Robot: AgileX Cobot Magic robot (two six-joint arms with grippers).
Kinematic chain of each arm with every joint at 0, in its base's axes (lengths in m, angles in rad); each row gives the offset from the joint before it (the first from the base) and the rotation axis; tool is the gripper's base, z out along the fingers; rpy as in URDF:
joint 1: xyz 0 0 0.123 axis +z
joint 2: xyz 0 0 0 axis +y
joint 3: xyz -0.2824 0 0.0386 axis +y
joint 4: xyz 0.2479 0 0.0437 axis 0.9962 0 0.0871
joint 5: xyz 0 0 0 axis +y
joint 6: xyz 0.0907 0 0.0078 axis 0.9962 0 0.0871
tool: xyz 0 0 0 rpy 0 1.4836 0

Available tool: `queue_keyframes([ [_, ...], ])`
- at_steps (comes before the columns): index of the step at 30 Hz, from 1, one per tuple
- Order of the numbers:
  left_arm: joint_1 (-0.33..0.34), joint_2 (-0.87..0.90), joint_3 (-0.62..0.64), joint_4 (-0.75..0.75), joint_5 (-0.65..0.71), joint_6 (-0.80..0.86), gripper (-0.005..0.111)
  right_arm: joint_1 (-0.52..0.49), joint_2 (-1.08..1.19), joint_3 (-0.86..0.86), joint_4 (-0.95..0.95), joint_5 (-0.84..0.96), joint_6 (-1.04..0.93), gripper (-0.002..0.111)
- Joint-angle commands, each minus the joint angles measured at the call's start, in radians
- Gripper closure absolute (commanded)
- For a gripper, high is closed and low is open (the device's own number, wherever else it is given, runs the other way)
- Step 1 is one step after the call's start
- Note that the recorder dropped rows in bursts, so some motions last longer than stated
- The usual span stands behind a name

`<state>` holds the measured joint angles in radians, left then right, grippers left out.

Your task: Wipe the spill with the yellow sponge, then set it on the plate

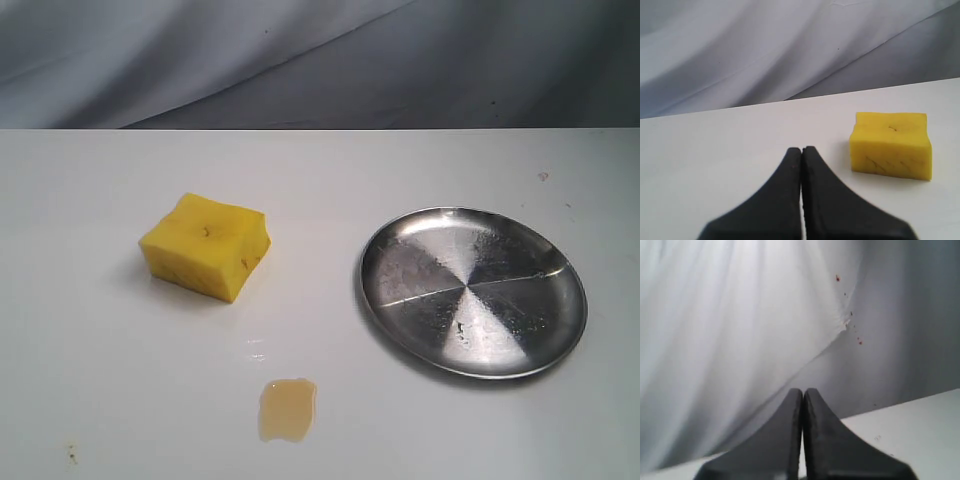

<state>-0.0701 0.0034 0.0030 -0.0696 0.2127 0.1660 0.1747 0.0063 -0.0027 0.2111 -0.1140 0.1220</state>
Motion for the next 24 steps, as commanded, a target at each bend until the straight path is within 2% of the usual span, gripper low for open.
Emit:
queue_keyframes([
  [1, 0.001, -0.003, -0.003, 0.001, -0.006, -0.008, 0.107, 0.001, -0.006, -0.044, 0.083, -0.008, 0.027, 0.108],
  [4, 0.001, -0.003, -0.003, 0.001, -0.006, -0.008, 0.107, 0.02, 0.102, -0.15, 0.062, 0.107, 0.025, 0.108],
  [7, 0.001, -0.003, -0.003, 0.001, -0.006, -0.008, 0.107, 0.064, 0.279, -0.245, 0.059, 0.146, -0.022, 0.108],
  [9, 0.001, -0.003, -0.003, 0.001, -0.006, -0.008, 0.107, 0.118, 0.422, -0.308, 0.059, 0.16, -0.067, 0.108],
  [14, 0.001, -0.003, -0.003, 0.001, -0.006, -0.008, 0.107, 0.343, 0.845, -0.516, 0.059, 0.165, -0.229, 0.108],
  [16, 0.001, -0.003, -0.003, 0.001, -0.006, -0.008, 0.107, 0.433, 1.028, -0.632, 0.059, 0.195, -0.281, 0.108],
  [19, 0.001, -0.003, -0.003, 0.001, -0.006, -0.008, 0.107, 0.517, 1.293, -0.834, 0.059, 0.269, -0.308, 0.108],
  [24, 0.001, -0.003, -0.003, 0.001, -0.006, -0.008, 0.107, 0.564, 1.649, -1.174, 0.077, 0.461, -0.305, 0.108],
])
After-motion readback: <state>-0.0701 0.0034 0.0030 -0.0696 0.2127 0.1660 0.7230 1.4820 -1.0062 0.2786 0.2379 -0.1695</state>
